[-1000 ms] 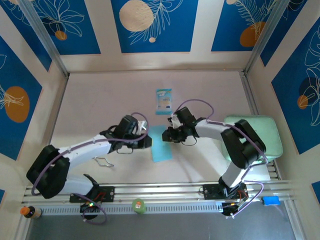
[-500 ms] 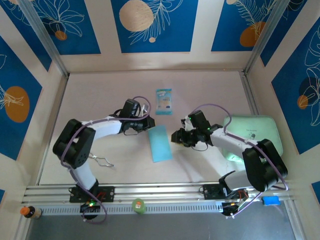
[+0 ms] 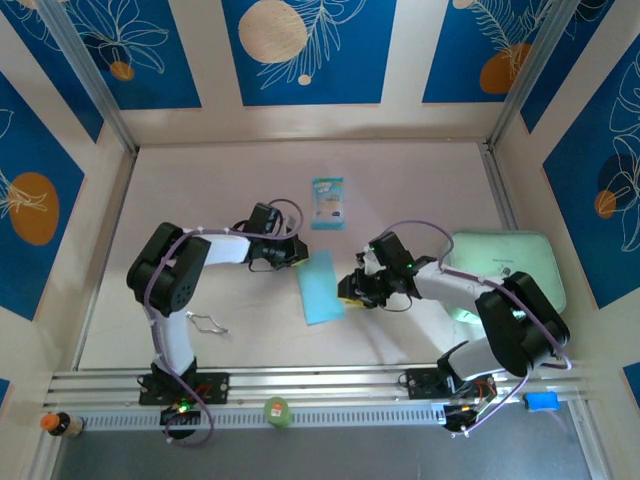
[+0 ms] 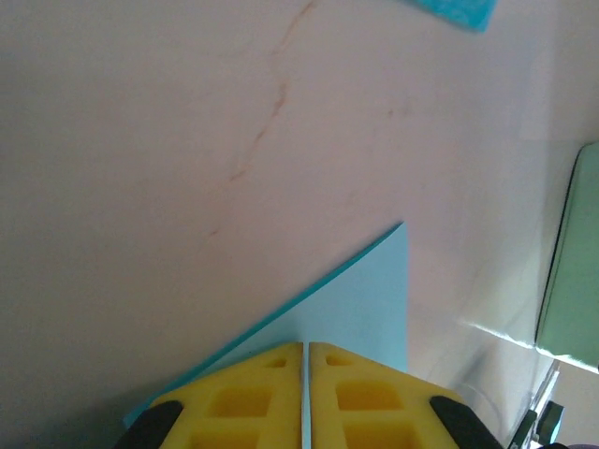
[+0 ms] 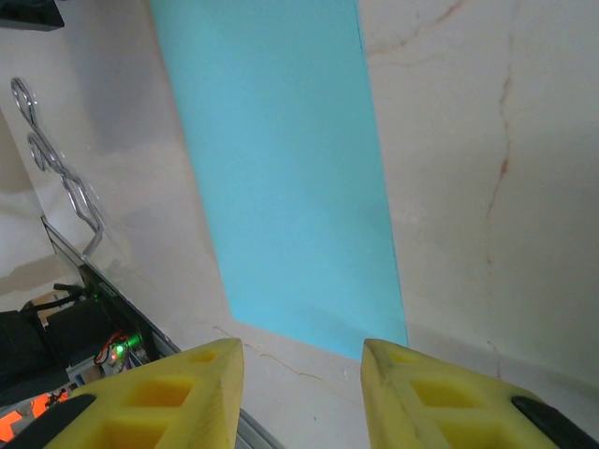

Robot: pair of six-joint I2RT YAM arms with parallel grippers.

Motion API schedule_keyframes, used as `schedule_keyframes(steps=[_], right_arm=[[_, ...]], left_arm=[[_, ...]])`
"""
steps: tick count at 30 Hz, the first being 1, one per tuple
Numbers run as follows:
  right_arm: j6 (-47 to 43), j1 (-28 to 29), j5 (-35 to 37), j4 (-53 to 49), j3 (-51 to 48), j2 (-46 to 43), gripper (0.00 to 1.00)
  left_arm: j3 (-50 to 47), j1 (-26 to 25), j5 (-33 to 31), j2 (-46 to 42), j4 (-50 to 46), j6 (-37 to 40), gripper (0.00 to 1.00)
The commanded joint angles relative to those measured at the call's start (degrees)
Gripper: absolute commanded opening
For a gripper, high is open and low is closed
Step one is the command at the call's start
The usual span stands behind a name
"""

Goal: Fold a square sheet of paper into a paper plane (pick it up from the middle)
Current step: Fold the triangle a second time at the center of the table.

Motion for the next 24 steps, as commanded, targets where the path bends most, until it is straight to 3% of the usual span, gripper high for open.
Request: schedule_keyframes(steps=[1,24], right_arm=[[0.8,0.8,-1.9,-0.7,-0.6,1.4,0.39],[1.8,1.9,-2.1,-1.4,0.4,7.4,0.43]], left_arm=[[-2.1,0.6,1.0,1.3,2.0,2.1,0.11],[-6.1,1.3,1.3,1.4,4.4,1.7,0.11]])
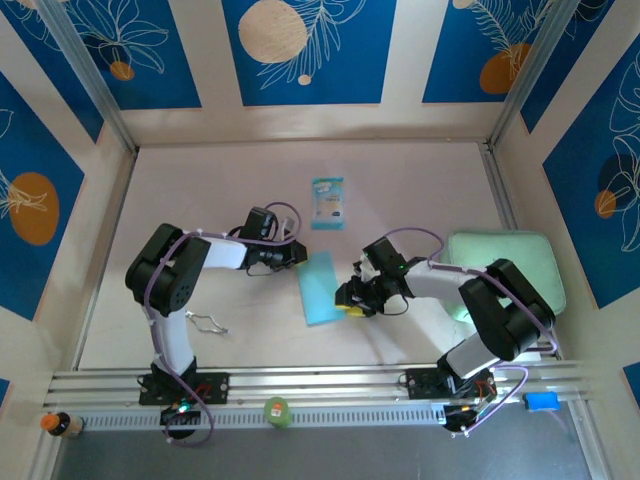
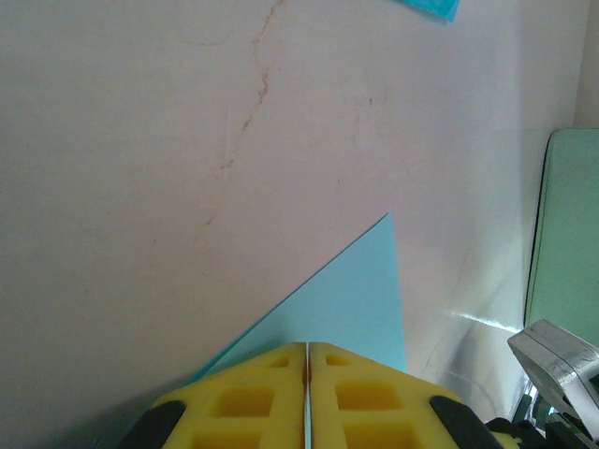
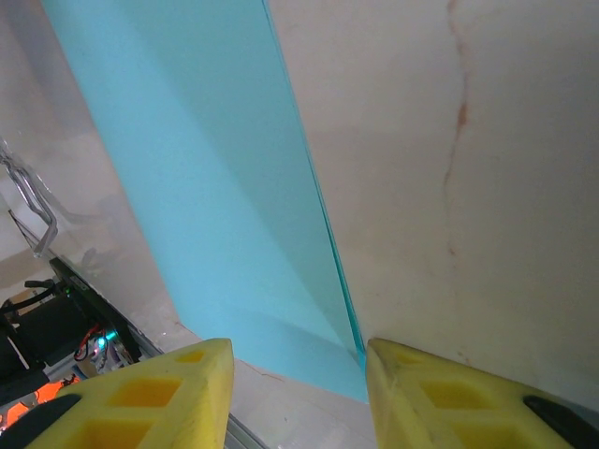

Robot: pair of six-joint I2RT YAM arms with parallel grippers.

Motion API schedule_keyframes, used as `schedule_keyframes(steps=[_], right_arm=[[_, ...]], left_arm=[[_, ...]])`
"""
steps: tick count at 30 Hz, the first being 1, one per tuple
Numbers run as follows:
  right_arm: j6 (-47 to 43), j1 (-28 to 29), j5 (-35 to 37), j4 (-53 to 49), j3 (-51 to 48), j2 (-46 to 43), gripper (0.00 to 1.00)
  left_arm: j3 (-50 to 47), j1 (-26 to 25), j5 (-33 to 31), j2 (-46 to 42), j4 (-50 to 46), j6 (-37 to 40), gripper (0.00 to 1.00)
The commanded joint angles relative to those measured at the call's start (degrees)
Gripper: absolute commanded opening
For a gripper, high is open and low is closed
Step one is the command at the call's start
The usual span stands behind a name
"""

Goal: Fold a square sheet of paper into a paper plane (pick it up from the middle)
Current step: Fold the triangle a second time at the center of the table.

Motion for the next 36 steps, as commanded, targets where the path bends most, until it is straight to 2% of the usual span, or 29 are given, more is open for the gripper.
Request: schedule_keyframes(steps=[1,5,23,30,36], right_arm=[[0.3,0.7,-2.0,-0.3,0.3,2.0,0.43],[0.4,1.5,-3.8,1.8,1.0,2.4,0.42],[0.9,1.5,-3.6,2.8,3.8,2.2,0.41],[1.7,-1.7,-9.9,10.9,3.3,6.1,0.40],[2.1,-2.8,-11.3,13.9,2.9,8.2,0.35]], left_arm=[[-2.0,0.4,-1.3,1.5,-3.6,0.6,0.11],[-2.2,0.4,-1.2,1.5,-3.2,0.3,0.11],[-1.9,0.4,0.9,1.8,-0.5,-1.1,0.12],[-0.1,0.4,2.6,1.9,0.7,-1.4,0.12],[0.6,0.4,2.9,1.3,0.6,-1.5,0.13]])
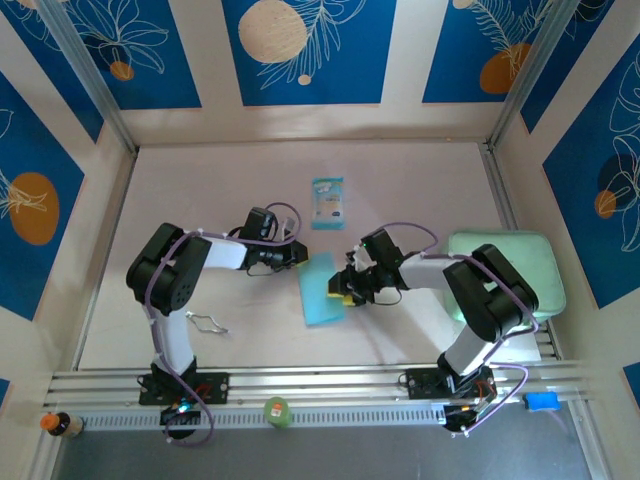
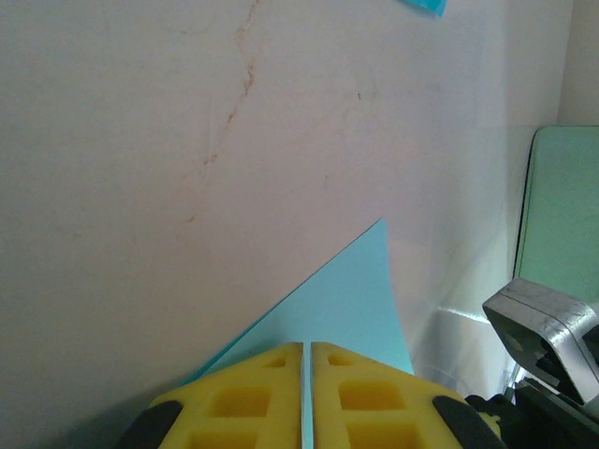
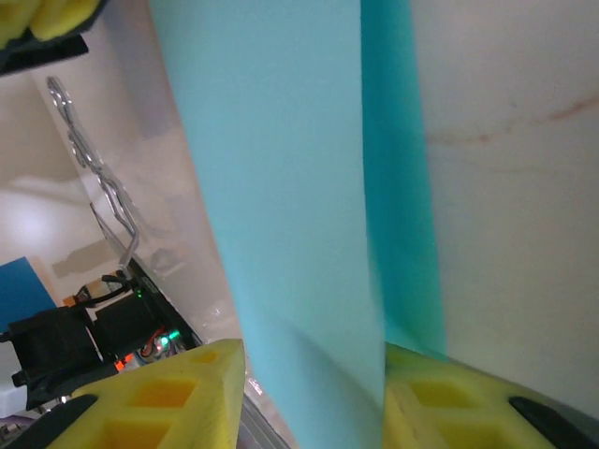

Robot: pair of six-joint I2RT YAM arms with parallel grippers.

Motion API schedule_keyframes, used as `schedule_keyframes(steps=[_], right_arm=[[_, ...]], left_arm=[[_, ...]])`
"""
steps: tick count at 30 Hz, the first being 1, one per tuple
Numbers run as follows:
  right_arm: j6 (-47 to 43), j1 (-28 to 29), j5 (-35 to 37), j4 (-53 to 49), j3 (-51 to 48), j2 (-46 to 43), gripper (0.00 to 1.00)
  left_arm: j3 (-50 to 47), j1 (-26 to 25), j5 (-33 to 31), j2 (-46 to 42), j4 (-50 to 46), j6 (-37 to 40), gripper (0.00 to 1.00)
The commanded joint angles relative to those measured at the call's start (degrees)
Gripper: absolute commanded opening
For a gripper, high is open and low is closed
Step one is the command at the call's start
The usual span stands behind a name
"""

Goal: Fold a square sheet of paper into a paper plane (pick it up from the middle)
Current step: Fold the triangle a second time at the center of the table.

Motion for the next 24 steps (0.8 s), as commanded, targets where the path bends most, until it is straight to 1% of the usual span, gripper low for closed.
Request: schedule_keyframes(steps=[1,5,7,9,14,20,24], right_arm=[[0.8,-0.4,-3.3,2.8,0.3,1.3,0.33],[0.4,-0.9,-2.8,2.9,0.3,1.7,0.20],[0.2,-1.4,-2.1,2.7,0.3,1.5,0.12],[0.4,-1.8,-1.0,2.6,0.2,1.0,0.09],[2.0,-2.7,2.9,2.8,-1.3,-1.8,0.07],[4.1,-5.5,5.7,5.1,-4.9,-5.4,0.06],[2.6,-5.9,3.6,5.9,-4.9,-5.5,0.08]], left_arm=[[0.9,0.2,1.3,0.7,-0.9,-0.2,0.14],[0.9,0.1,1.7,-1.7,-0.7,0.0,0.20],[0.7,0.1,1.3,-4.5,-1.0,0.5,0.26],[0.5,-0.2,0.3,-7.5,-1.9,1.2,0.32],[-0.2,-1.3,-3.2,-15.2,-6.0,4.6,0.41],[-2.3,-4.1,-7.8,-22.0,-8.7,8.9,0.41],[-5.4,-6.5,-11.0,-25.6,-7.0,10.7,0.41]])
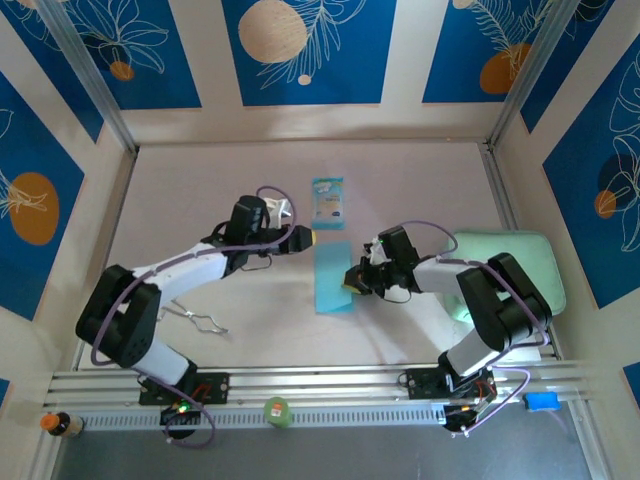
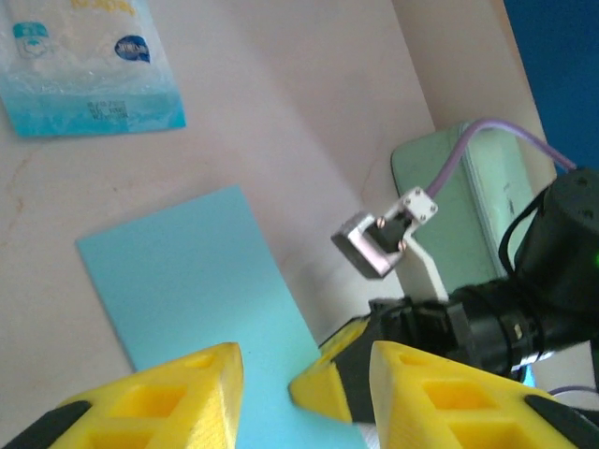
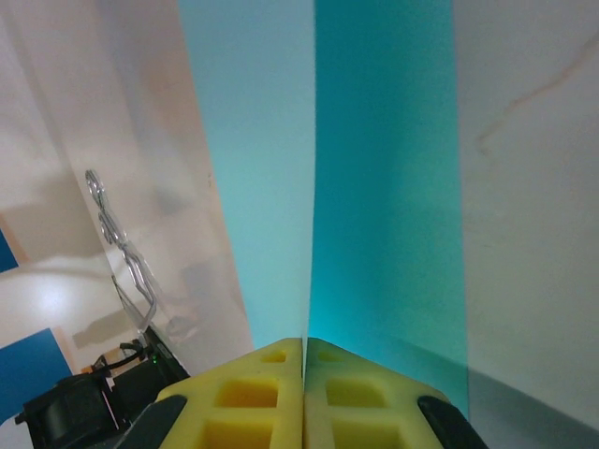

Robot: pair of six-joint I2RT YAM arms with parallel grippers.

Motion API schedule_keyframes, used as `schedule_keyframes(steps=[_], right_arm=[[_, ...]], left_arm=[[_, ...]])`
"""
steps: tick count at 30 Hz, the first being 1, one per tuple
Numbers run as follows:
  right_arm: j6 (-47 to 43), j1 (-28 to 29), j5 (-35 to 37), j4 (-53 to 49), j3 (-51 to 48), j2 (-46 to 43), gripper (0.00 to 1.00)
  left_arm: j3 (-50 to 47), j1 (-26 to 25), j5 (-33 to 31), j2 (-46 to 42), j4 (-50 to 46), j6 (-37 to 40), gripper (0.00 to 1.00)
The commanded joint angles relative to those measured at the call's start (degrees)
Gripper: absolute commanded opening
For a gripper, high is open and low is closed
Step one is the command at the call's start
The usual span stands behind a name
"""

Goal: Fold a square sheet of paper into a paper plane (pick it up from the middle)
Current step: Fold the triangle a second time at the center of the table.

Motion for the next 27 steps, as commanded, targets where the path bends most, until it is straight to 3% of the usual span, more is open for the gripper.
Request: schedule_keyframes(steps=[1,7,16,21,27], right_arm=[[-0.9,-0.1,-1.8,0.3,0.3,-0.2,0.08],[-3.0,-0.7,-4.9,0.6,1.1,1.1,0.20],[-3.1,-1.8,-5.6,-0.3,2.1,2.4,0.20],[-2.5,-2.1,-6.4,-0.1,2.4,2.7,0.19],[-1.8,-2.4,-6.6,-0.1,2.3,2.5,0.17]], left_arm=[[-3.1,-2.2,-4.8,-2.9,-0.9,4.1,0.41],[-7.0,-9.4,-11.6,-6.5,1.3,12.3,0.41],[-11.8,-25.6,-25.0,-5.8,7.9,34.0,0.45],[-9.1,-33.3,-33.6,-0.9,6.1,38.7,0.53],[-8.0,-38.5,-43.9,3.2,8.0,42.5,0.58]])
